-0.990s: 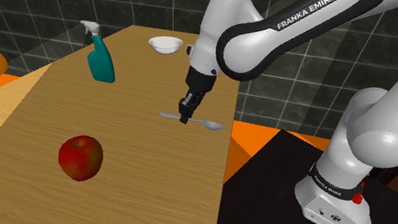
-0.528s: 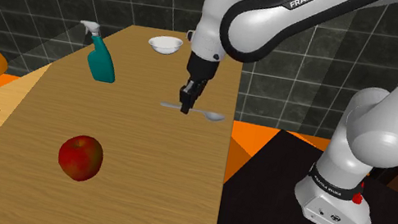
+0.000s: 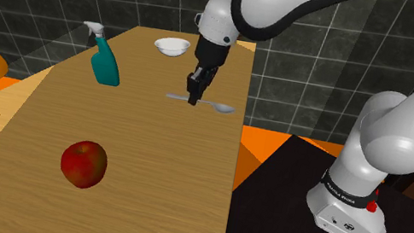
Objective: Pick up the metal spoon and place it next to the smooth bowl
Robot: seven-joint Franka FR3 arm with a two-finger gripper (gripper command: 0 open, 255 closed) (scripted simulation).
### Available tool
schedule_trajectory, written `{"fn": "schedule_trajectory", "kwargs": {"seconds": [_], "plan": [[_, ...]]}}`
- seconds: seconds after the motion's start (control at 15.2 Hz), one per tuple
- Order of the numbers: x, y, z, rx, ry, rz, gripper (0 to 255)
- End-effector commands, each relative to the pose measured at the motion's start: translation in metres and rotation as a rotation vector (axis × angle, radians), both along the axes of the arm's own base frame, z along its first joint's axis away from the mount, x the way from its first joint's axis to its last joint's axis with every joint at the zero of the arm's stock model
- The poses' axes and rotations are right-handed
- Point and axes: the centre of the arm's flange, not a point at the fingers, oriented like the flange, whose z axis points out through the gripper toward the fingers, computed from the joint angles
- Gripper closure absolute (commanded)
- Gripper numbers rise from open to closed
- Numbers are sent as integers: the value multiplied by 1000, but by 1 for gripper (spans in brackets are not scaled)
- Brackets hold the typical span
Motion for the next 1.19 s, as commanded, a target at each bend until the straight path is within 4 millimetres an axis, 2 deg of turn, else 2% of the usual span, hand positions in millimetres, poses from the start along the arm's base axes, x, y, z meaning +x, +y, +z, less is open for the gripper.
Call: {"fn": "schedule_trajectory", "kwargs": {"seconds": [0.0, 1.12], "plan": [[14, -14, 2, 0, 0, 0, 255], [173, -172, 2, 0, 0, 0, 255]]}}
